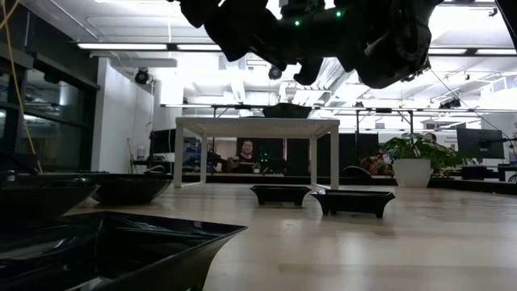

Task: Pick & Place Mini shaped plates
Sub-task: Stack the black distorted square plate on top of the black distorted square plate on the shelf

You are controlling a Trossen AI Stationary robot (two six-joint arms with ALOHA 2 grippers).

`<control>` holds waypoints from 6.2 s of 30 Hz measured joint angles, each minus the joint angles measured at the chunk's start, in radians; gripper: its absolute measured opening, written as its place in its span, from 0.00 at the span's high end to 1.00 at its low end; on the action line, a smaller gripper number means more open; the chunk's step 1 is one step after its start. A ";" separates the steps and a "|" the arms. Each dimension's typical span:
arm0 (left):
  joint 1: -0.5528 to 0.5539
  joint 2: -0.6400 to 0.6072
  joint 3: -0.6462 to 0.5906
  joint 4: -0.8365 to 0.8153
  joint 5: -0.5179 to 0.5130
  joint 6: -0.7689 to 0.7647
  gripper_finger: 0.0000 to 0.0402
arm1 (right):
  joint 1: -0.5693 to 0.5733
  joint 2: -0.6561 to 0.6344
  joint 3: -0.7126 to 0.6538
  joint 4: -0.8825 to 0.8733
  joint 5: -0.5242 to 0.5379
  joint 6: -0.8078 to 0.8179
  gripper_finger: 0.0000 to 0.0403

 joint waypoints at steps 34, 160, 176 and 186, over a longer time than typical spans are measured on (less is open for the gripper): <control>-0.012 -0.019 -0.001 -0.017 0.090 0.121 0.54 | 0.010 -0.011 -0.002 -0.009 0.053 -0.178 1.00; -0.178 -0.298 -0.299 -1.407 -0.123 -1.585 0.53 | -0.896 0.048 1.190 -2.977 -1.363 0.001 1.00; -0.178 -0.298 -0.299 -1.407 -0.109 -1.583 0.53 | -0.885 0.047 1.176 -2.969 -1.286 0.008 1.00; -0.178 -0.298 -0.299 -1.408 -0.109 -1.583 0.53 | -0.881 0.047 1.176 -2.971 -1.289 0.008 1.00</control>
